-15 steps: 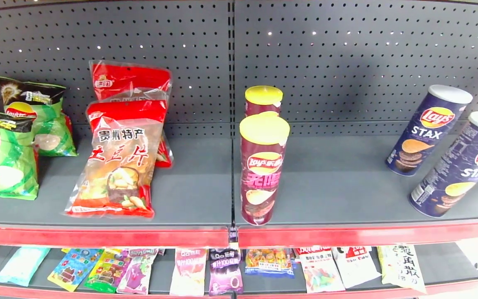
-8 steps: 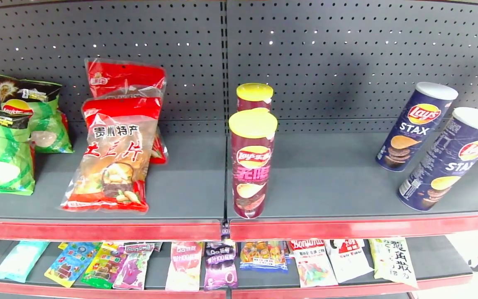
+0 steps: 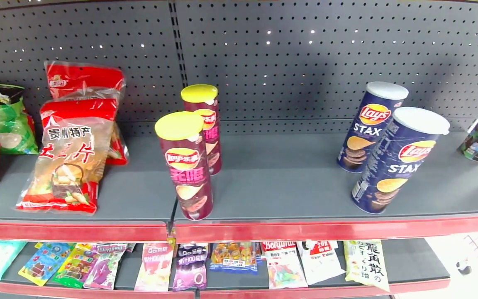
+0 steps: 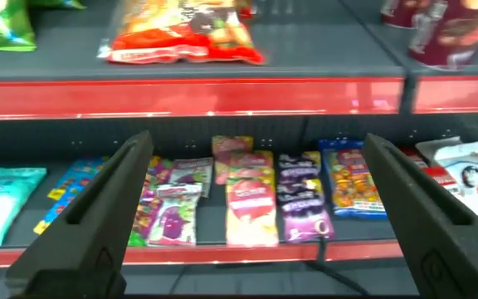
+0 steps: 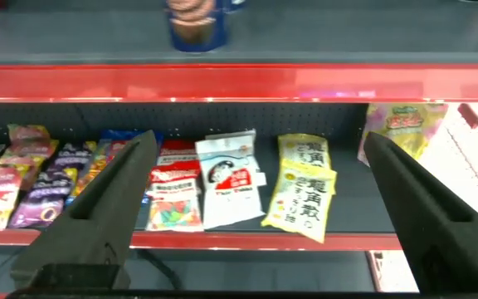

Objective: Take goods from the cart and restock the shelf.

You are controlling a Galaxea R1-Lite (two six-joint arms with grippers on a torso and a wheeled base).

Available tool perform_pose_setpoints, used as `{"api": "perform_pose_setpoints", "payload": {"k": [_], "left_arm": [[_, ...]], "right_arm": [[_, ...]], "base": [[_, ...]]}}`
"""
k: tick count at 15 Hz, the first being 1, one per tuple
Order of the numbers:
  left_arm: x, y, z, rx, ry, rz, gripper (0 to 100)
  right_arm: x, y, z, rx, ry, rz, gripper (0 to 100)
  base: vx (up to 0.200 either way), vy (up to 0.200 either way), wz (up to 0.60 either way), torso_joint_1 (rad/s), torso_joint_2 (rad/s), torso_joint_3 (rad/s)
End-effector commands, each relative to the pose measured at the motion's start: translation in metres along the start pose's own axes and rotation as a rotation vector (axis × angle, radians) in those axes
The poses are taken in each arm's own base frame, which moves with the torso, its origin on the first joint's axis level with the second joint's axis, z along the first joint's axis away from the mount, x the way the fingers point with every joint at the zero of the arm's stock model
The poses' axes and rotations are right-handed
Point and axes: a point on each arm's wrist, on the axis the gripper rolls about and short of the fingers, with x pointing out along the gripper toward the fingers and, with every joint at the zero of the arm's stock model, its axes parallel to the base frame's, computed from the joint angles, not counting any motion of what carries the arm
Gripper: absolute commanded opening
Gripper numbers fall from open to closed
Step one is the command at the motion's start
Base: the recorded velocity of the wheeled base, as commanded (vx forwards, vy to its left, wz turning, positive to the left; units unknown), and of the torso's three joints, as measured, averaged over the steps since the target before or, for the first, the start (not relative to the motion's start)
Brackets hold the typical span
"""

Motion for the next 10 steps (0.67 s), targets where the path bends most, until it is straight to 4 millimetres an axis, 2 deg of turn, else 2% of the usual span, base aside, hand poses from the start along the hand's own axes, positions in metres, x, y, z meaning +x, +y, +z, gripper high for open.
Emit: {"api": "perform_pose_setpoints", "payload": {"k": [1,10], "left_arm": [[0.0001,0.0,-0.0001,0.0,0.001,-0.001,100],[0.0001,0.0,-0.0001,0.0,0.001,-0.001,100]], "right_arm": [[0.0,0.0,0.0,0.001,-0.001,0.001,100],[0.0,0.0,0.0,0.001,-0.001,0.001,100]], "base": [[0.0,-0.2,0.0,0.002,0.01,0.002],[0.0,-0.2,0.0,0.005,0.0,0.001]]}}
